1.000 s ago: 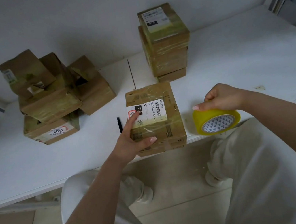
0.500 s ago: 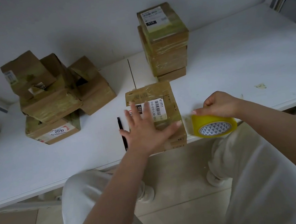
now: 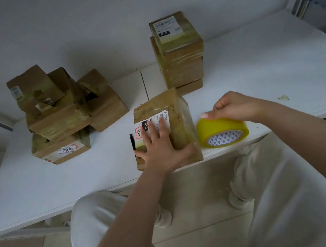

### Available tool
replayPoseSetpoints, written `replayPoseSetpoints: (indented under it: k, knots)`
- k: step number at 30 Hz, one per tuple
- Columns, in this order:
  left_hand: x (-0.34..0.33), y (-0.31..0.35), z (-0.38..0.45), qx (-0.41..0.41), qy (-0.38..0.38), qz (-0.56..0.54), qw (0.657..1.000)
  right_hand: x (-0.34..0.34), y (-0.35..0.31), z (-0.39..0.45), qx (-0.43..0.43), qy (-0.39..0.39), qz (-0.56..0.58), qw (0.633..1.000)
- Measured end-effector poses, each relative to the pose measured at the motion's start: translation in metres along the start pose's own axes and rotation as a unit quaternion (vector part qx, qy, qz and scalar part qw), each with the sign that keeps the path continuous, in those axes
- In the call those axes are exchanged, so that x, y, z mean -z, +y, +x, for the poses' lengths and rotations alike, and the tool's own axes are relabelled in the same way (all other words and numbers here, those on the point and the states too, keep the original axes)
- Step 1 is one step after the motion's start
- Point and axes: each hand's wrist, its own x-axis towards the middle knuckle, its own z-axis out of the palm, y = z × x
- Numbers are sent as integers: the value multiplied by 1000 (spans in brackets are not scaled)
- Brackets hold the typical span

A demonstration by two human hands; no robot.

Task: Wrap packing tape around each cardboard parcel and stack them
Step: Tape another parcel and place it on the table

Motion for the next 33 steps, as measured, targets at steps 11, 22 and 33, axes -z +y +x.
replayPoseSetpoints:
  k: [11,22,33]
  knots:
    - [5,-36,-11,-69,-51,-526,846,21,-90,-12,135,-98,38,985]
    - [28,-65,-4,-76,-36,-463,882,-42,-131,8,130,-131,37,982]
    - [31,-65,-7,-108,-61,-481,868,14,-99,-8,93,-25,-64,993]
